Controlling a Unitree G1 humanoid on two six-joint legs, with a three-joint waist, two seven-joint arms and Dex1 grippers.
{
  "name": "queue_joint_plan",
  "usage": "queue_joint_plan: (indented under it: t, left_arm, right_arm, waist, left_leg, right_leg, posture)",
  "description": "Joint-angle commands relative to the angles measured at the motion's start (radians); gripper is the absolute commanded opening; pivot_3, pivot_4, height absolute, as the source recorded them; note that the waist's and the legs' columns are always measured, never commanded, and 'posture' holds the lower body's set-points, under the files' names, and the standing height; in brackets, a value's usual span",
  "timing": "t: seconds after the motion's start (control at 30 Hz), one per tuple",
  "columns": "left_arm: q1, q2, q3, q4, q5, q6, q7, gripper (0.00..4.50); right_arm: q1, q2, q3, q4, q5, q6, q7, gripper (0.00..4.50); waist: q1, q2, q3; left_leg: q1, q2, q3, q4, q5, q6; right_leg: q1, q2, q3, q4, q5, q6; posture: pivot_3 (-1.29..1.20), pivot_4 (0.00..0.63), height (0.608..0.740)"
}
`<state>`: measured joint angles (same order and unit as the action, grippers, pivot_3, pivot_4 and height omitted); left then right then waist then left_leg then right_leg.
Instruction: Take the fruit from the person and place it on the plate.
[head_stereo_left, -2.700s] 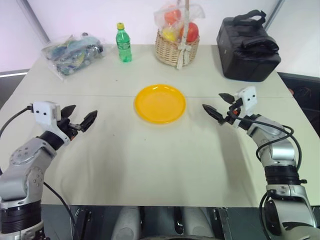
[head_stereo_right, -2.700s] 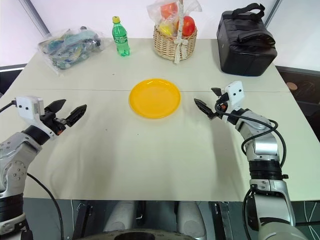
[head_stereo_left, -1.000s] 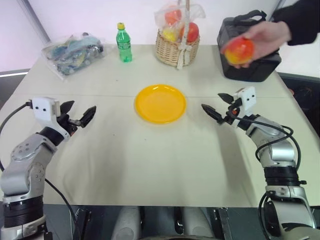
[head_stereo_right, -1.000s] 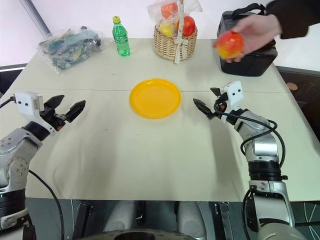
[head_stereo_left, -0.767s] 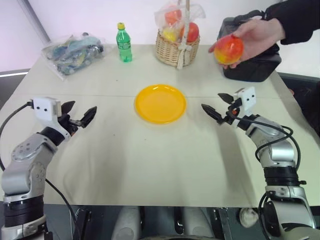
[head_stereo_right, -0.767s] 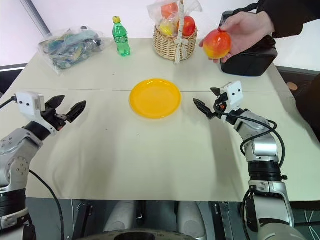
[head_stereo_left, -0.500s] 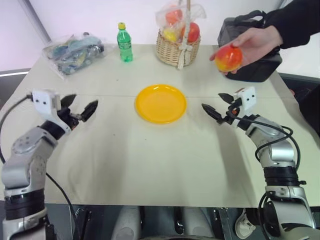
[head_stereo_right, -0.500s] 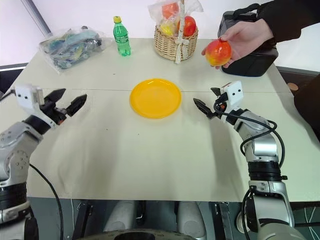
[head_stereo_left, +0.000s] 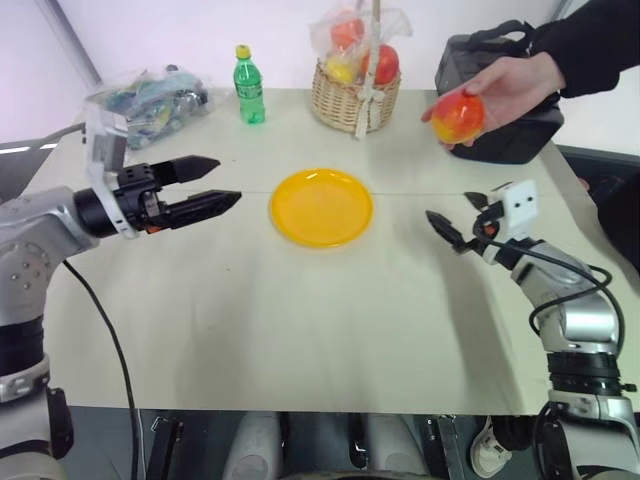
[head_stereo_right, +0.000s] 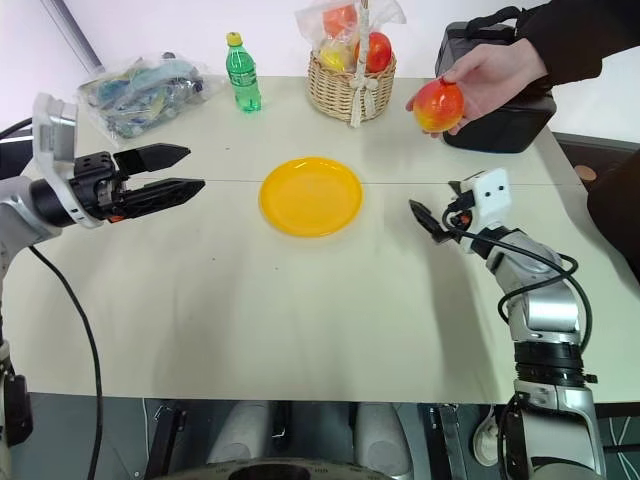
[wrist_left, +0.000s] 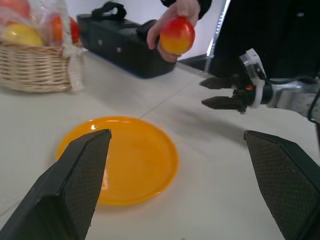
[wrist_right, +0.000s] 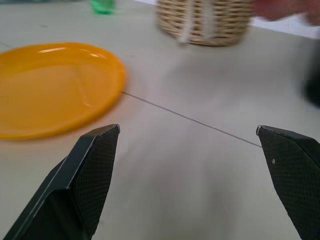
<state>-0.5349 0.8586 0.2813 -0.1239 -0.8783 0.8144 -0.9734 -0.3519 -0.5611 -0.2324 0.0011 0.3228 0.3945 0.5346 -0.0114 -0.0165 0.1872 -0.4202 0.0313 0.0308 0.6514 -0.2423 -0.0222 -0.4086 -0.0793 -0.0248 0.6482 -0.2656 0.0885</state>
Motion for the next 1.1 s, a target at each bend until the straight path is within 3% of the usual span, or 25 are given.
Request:
queue_joint_plan:
  t: [0.03, 0.37, 0.9, 1.0, 1.03, 1.1]
  left_arm:
    - [-0.040, -0.009, -0.025, 0.034, 0.034, -0.032, -0.019, 4.45]
    - [-0.080, -0.057, -0.061, 0.062, 0.076, -0.051, -0.020, 4.45]
    - [0.004, -0.068, -0.004, -0.023, 0.060, -0.042, 0.045, 4.45]
    - [0.019, -0.067, 0.004, -0.037, 0.058, -0.041, 0.054, 4.50]
    - [0.023, -0.067, 0.007, -0.041, 0.058, -0.041, 0.056, 4.50]
    - [0.029, -0.067, 0.011, -0.047, 0.056, -0.039, 0.061, 4.50]
  right_arm:
    - [-0.030, 0.030, -0.064, -0.167, 0.087, 0.084, -0.074, 4.50]
    - [-0.225, 0.173, -0.146, -0.157, 0.215, 0.153, -0.268, 4.50]
    - [-0.351, 0.164, -0.088, 0.086, 0.157, 0.039, -0.212, 4.50]
    - [-0.360, 0.165, -0.086, 0.101, 0.157, 0.020, -0.196, 3.64]
    - [-0.359, 0.165, -0.084, 0.100, 0.158, 0.017, -0.190, 3.17]
    - [-0.360, 0.165, -0.082, 0.100, 0.158, 0.016, -0.184, 3.00]
  waist:
    - [-0.004, 0.000, 0.000]
    - [0.001, 0.000, 0.000]
    - [-0.005, 0.000, 0.000]
    - [-0.002, 0.000, 0.000]
    - [-0.002, 0.000, 0.000]
    - [-0.002, 0.000, 0.000]
  left_leg:
    - [0.000, 0.000, 0.000, 0.000, 0.000, 0.000]
    - [-0.001, 0.000, 0.000, 0.000, 0.000, 0.000]
    - [-0.002, 0.000, 0.000, -0.001, 0.000, 0.000]
    - [-0.002, 0.000, 0.000, -0.001, 0.000, 0.000]
    - [-0.002, 0.000, 0.000, 0.000, 0.000, 0.000]
    - [-0.002, 0.000, 0.000, 0.000, 0.000, 0.000]
  right_leg:
    - [0.000, 0.000, 0.000, 0.000, 0.000, 0.000]
    - [-0.001, 0.001, 0.000, 0.000, 0.000, 0.000]
    - [-0.002, 0.001, 0.001, 0.000, 0.000, 0.000]
    - [-0.002, 0.001, 0.001, 0.000, 0.000, 0.000]
    - [-0.002, 0.001, 0.001, 0.000, 0.000, 0.000]
    - [-0.002, 0.001, 0.001, 0.000, 0.000, 0.000]
  posture:
    - [0.00, 0.150, 0.740]
    - [0.00, 0.150, 0.740]
    - [0.00, 0.150, 0.740]
    - [0.00, 0.150, 0.740]
    - [0.00, 0.150, 0.740]
    - [0.00, 0.150, 0.740]
